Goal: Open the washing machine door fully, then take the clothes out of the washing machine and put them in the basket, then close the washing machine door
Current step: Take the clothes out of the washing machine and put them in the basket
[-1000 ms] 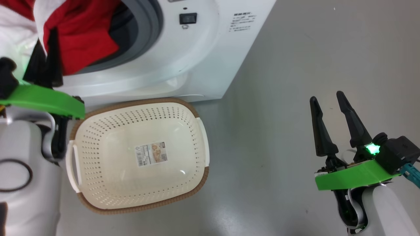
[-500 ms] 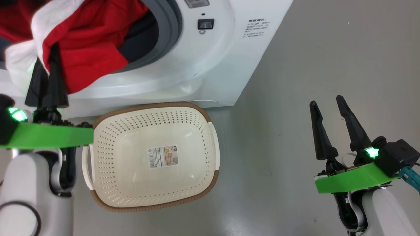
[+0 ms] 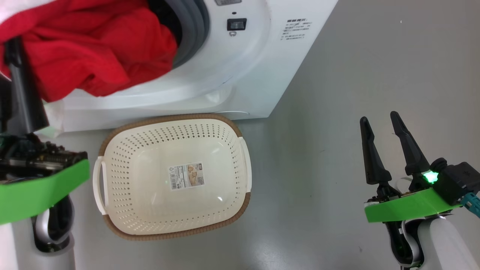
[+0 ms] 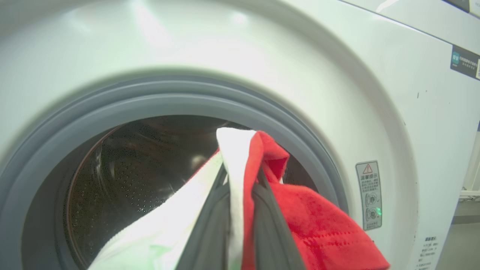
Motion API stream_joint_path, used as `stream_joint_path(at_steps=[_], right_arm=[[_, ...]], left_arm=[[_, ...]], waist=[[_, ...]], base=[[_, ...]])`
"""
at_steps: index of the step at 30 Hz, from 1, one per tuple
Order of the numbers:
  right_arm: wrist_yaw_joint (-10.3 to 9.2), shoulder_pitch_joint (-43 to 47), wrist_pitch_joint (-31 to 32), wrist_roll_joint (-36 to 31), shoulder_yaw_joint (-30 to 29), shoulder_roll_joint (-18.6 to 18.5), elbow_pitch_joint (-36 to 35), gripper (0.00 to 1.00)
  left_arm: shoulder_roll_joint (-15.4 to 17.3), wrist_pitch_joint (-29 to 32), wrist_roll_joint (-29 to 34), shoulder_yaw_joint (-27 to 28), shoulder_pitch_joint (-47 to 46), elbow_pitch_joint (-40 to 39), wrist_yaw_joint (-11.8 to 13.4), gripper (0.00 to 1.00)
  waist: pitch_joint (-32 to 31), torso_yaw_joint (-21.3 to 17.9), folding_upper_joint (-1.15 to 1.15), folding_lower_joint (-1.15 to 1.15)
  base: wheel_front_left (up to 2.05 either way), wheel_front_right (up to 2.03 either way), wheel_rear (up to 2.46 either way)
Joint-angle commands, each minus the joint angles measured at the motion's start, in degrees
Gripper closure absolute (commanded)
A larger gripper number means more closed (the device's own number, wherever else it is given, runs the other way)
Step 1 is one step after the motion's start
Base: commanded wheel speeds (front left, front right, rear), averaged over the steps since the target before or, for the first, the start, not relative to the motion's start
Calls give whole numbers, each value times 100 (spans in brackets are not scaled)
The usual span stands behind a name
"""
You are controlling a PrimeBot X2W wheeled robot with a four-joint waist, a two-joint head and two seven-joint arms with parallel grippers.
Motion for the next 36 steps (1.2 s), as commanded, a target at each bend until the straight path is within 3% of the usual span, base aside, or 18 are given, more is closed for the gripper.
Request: stream_joint_path(at_steps=[1,5,10,26,36], right_arm=[[42,32,-36,-83,131,-37,-156,0],[42,12,-36,-78,147,-37,-166,0],[42,-17,-36,-66,167,-37,-159,0],[42,-154,-36,6,198,-37,-194,0],[42,-267,-36,33,224,-37,-236,0]], left_arm=[[132,-43,69,191,119,-265,-30,100],[80,-43,77,206,148,-612,-30,100],[85,-43,107,89,293,-390,-30,100],[100,-44,-5,-338,524,1456,-31,100],[294,-44,76,-721,249,2672,-31,100]], waist=[[10,2,0,0],[35,5,0,0],[75,-7,0,0],[355,-79,0,0],[664,-136,0,0]], base=[[0,0,0],[0,0,0],[0,0,0],[0,0,0],[0,0,0]])
